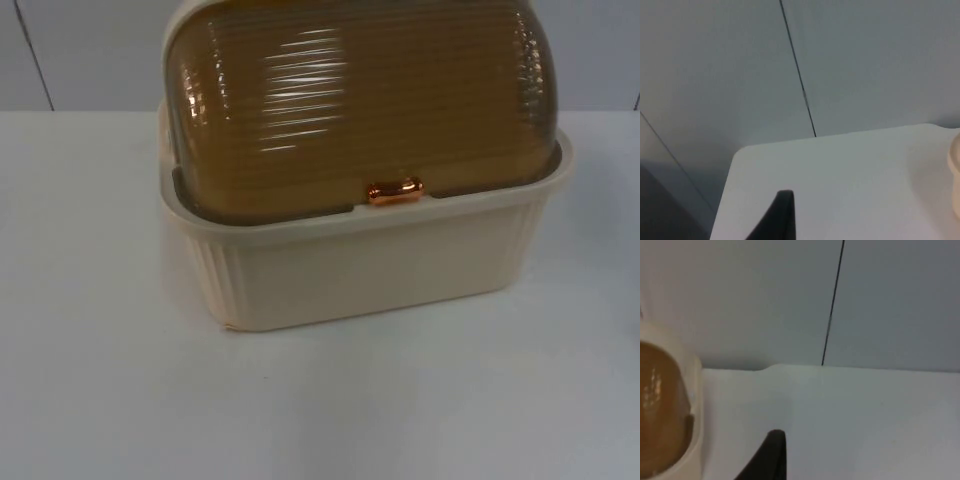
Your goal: Open the box lid with the left hand, place the block into the box with the right hand, then close the box lid with the left hand.
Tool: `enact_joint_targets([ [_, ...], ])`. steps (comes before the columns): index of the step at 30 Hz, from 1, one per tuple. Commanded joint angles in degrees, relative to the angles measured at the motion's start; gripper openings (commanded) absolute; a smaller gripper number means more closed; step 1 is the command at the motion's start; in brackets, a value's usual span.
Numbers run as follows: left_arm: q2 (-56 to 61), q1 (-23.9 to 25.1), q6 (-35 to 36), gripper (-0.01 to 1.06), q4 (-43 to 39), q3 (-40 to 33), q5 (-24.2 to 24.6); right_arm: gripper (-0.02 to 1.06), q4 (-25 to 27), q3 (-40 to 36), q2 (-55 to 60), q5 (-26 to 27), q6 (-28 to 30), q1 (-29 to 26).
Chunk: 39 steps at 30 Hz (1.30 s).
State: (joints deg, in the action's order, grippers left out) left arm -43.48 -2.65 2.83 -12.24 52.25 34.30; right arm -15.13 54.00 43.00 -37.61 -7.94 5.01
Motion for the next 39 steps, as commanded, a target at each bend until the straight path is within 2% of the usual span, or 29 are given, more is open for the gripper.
enact_joint_targets([
  [1,-3.6,-0.3,0.5,1.05,-0.5,2.1,-0.6,1.05,-1.5,3.0,2.7,1.0,-0.2,0.2],
  [5,-11.0,-0.3,0.5,1.05,-0.5,5.2,-0.5,1.05,-1.3,7.6,7.6,1.0,-0.2,0.2],
  [8,-18.4,-0.3,-2.8,1.05,-0.5,6.8,-0.9,1.05,-1.3,10.6,11.1,1.1,-0.2,0.2],
  [12,-23.4,-0.5,-4.5,1.05,-0.2,6.9,-0.4,1.05,-1.3,10.9,12.3,1.5,-0.2,0.2],
  [16,-26.3,-3.4,-8.3,1.05,0.1,6.9,1.1,1.05,-1.3,10.9,12.4,1.3,-0.2,0.2],
  [21,-27.4,-15.0,-16.8,1.05,1.1,6.9,0.5,1.05,-1.3,10.9,12.4,0.9,-0.2,0.2],
  [22,-27.4,-15.0,-16.8,1.05,1.1,6.9,0.5,1.05,-1.3,10.9,12.4,0.9,-0.2,0.2],
  [26,-27.6,-23.7,-26.0,1.05,-0.3,6.9,-5.9,1.05,-1.3,10.9,12.4,0.6,-0.2,0.2],
  [27,-27.6,-23.7,-26.0,1.05,-0.3,6.9,-5.9,1.05,-1.3,10.9,12.4,0.6,-0.2,0.2],
  [29,-28.7,-26.5,-27.2,1.05,-2.7,6.9,-11.0,1.05,-1.3,10.9,12.4,0.4,-0.2,0.2],
  [31,-31.3,-29.6,-27.2,1.05,-8.7,6.9,-14.6,1.05,-1.1,10.9,12.4,0.3,-0.2,0.2],
  [32,-31.3,-29.6,-27.2,1.05,-8.7,6.9,-14.6,1.05,-1.1,10.9,12.4,0.3,-0.2,0.2],
  [36,-36.6,-34.0,-27.2,1.05,-19.3,6.9,-13.5,1.05,-1.1,10.9,12.4,-0.4,-0.2,0.2],
  [39,-38.7,-36.3,-27.2,1.05,-20.8,6.9,-13.2,1.05,-1.1,10.9,12.4,-0.7,-0.2,0.2],
])
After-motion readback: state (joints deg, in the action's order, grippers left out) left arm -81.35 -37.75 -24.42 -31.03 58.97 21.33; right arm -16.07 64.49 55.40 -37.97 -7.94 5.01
